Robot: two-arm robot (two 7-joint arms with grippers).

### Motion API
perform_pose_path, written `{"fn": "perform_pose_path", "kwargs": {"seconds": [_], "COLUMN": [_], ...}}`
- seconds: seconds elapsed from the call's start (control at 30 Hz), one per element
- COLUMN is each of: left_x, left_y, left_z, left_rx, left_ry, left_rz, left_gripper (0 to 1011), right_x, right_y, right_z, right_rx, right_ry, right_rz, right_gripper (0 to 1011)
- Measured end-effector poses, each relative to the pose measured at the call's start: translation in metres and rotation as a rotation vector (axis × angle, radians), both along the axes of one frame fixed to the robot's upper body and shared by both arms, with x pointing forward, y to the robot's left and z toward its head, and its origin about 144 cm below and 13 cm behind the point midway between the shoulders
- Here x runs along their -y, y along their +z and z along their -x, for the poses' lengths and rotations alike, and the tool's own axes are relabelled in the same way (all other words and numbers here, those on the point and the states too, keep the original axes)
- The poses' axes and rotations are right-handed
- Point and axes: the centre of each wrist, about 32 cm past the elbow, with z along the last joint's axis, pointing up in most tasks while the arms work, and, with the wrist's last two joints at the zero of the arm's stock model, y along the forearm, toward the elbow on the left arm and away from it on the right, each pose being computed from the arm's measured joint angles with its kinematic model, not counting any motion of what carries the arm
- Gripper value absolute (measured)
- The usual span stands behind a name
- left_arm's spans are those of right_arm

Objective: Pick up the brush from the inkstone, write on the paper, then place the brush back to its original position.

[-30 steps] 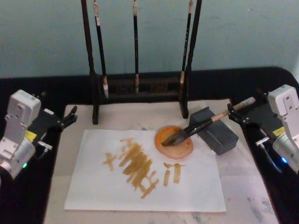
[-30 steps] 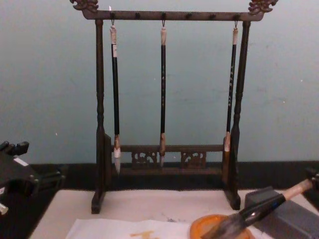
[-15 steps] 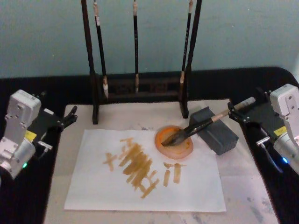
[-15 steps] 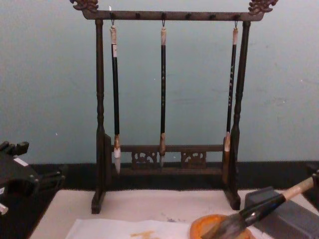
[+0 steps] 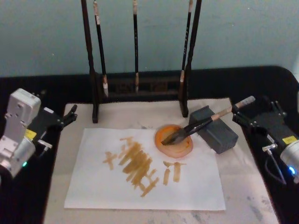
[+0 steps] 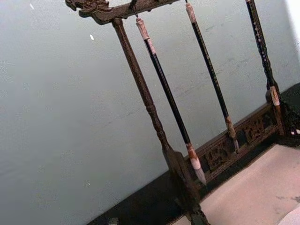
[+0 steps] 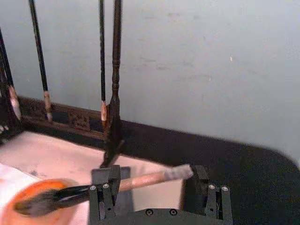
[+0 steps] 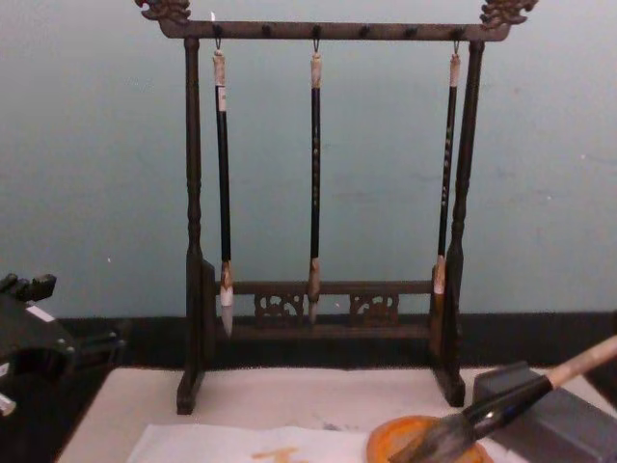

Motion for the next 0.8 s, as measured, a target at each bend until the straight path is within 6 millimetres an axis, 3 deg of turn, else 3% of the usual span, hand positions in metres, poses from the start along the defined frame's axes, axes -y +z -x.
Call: {"fn": "perform_pose_path", "kwargs": {"seconds": [0.37, 0.8], "left_x": [0.0, 0.0], "left_y": [0.0, 0.0], "left_z": [0.0, 0.0], "left_rx": [0.0, 0.0], "left_ry": [0.0, 0.0], "left_rz": [0.0, 0.0], "left_gripper": [1010, 1010], "right_x": [0.0, 0.003], "right_y": [-0.001, -0.011], "right_z": [0.014, 0.0], "right_rx": [-0.183, -0.325], "right_ry": [-0.021, -0.024], "right_rz": [-0.342, -0.665], "right_gripper": [1000, 1000]}}
